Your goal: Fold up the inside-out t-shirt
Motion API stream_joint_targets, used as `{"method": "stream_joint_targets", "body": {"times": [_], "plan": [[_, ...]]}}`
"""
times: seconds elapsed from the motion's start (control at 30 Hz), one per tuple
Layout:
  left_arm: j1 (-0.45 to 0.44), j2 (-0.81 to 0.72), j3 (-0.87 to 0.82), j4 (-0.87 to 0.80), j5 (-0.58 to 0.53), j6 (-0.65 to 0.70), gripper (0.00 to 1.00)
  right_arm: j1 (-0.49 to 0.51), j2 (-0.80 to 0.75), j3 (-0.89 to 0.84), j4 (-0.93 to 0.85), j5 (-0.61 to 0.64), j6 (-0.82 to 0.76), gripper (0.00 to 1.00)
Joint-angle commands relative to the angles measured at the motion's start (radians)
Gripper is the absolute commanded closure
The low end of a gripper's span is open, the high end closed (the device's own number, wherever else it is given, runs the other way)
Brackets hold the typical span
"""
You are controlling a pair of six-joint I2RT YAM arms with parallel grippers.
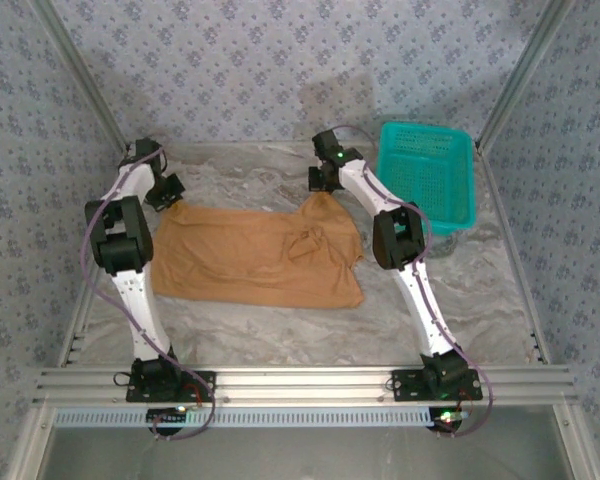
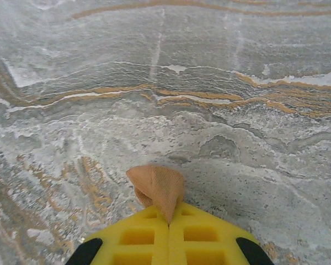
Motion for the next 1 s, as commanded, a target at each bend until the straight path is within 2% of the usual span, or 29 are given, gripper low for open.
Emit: {"method": "stream_joint_targets", "body": {"times": [0.0,0.43,0.97], "plan": [[-0.007,-0.115,-0.015,-0.014,-0.004,0.008,1.0,0.01,-0.166,-0.052,0.023,-0.009,-0.042,1.0],[0.024,-0.379,-0.212,0.067,0.005,-0.013,1.0,0.049,-0.517,-0.433,0.078,0.033,-0.055,1.0],[0.111,-0.608,-0.61,0.189,0.027,-0.051,1.0,0.171,-1.026,-1.138,0.202,0.123,0.042,1.0]]}}
